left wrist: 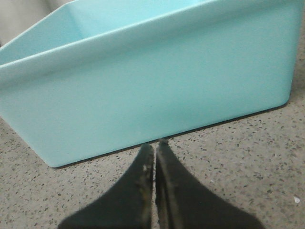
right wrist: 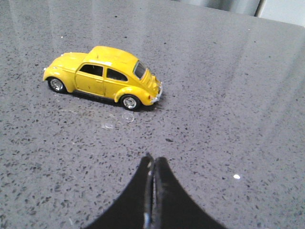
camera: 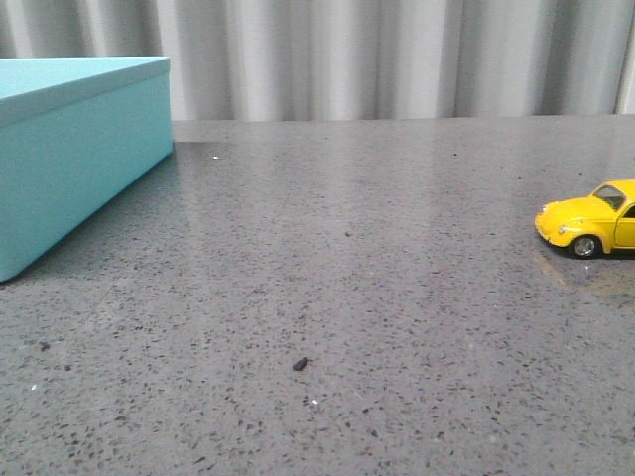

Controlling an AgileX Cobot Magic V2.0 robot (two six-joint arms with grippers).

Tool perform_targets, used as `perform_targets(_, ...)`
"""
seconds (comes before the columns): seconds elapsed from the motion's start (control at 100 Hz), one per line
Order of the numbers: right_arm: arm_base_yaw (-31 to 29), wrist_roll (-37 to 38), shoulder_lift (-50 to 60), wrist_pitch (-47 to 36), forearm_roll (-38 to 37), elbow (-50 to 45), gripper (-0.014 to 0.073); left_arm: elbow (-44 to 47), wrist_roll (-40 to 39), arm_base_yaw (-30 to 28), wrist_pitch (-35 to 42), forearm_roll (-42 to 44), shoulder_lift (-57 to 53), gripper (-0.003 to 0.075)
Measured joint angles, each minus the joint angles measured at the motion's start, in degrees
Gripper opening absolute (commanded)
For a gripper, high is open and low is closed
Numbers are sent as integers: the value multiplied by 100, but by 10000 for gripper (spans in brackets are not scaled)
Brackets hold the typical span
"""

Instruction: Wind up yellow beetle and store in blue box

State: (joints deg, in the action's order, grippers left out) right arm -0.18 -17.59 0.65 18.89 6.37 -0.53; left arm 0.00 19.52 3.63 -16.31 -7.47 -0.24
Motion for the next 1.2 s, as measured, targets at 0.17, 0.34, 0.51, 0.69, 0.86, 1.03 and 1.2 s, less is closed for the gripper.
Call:
perform_targets(0.17, 0, 0, 0, 0, 0, 0, -80, 0, 0, 0, -4, 0, 0, -21)
perform_targets(0.34, 0, 0, 0, 0, 0, 0, -80, 0, 0, -9, -4, 0, 0, -21)
perform_targets(0.51, 0, 0, 0, 0, 0, 0, -80, 0, 0, -9, -4, 0, 0, -21)
perform_targets(0.69, 0, 0, 0, 0, 0, 0, -80, 0, 0, -9, -4, 0, 0, -21)
perform_targets(0.86, 0, 0, 0, 0, 0, 0, -80, 0, 0, -9, -4, 0, 0, -21)
perform_targets(1.03, 0, 0, 0, -73, 0, 0, -80, 0, 0, -9, -4, 0, 0, -21)
perform_targets(1.2, 0, 0, 0, -370, 0, 0, -80, 0, 0, -9, -4, 0, 0, -21)
